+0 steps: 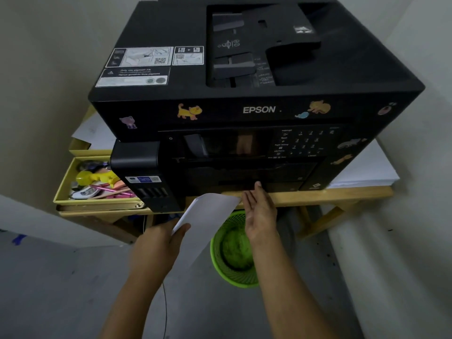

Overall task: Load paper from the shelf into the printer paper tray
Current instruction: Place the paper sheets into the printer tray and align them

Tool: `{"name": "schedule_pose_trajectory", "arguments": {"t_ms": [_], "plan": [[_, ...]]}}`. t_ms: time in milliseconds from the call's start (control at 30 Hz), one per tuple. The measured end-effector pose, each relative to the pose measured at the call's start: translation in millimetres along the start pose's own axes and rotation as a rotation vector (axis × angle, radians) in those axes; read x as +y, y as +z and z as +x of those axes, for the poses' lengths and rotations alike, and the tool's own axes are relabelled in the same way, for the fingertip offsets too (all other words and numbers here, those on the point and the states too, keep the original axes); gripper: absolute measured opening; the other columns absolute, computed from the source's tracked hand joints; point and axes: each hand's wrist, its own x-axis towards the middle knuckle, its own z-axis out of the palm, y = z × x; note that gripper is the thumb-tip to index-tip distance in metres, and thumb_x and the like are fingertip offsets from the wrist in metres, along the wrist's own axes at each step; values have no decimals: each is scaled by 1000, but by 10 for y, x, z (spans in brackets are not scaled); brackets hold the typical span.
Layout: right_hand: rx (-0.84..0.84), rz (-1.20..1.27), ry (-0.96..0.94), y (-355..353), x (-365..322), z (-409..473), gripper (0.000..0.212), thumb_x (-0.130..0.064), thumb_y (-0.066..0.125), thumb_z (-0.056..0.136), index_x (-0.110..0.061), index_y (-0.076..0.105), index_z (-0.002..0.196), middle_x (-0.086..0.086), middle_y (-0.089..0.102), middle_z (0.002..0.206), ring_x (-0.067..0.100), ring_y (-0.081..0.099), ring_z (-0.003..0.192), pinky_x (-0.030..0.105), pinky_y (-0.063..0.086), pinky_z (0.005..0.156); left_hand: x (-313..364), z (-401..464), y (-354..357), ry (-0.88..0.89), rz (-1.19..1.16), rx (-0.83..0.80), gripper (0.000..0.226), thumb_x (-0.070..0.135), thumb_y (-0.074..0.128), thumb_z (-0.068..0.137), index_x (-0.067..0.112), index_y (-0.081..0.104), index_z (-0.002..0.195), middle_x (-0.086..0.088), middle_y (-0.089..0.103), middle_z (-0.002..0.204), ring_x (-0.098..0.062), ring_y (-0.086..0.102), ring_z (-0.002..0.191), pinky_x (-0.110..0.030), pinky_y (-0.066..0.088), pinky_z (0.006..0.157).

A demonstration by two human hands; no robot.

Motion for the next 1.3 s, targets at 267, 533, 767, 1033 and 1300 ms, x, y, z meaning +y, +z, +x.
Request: {"name": "schedule_pose_trajectory", "arguments": {"t_ms": [267, 533, 767, 1033, 1300], "plan": [[-67, -238, -102, -53, -1, 50, 28, -23, 79, 98, -7, 59, 110, 19, 70, 116, 23, 74, 108, 32, 61, 97, -40, -17, -25, 70, -30, 11, 42, 45, 64, 99, 8, 74, 116, 3, 57, 69, -20, 67, 61, -39, 61, 59], [-79, -296, -115, -77, -90, 45, 33, -26, 84, 94, -6, 63, 108, 18, 78, 110, 24, 81, 103, 33, 65, 92, -4, 31, -42, 39, 0, 13, 47, 46, 63, 99, 4, 71, 118, 0, 61, 75, -21, 68, 64, -38, 62, 60], [-11, -220, -122, 12, -67, 67, 35, -17, 87, 90, -7, 58, 108, 20, 74, 101, 27, 79, 100, 27, 66, 75, -39, 174, -84, 72, 49, 46, 44, 45, 65, 98, 5, 73, 113, -13, 75, 84, -28, 69, 67, -32, 53, 56], [-13, -190, -94, -17, -81, 52, 37, -17, 90, 86, -11, 56, 101, 18, 75, 108, 22, 82, 92, 31, 67, 82, -28, 362, -172, 70, 71, 80, 51, 45, 61, 100, 5, 67, 132, -18, 77, 96, -34, 72, 77, -33, 52, 60], [-26, -200, -101, -33, -78, 47, 33, -18, 89, 87, -12, 57, 90, 19, 75, 102, 28, 80, 101, 35, 67, 85, -65, 479, -221, 164, 91, 89, 47, 46, 63, 99, 9, 70, 127, -16, 78, 100, -34, 73, 84, -33, 52, 63]]}}
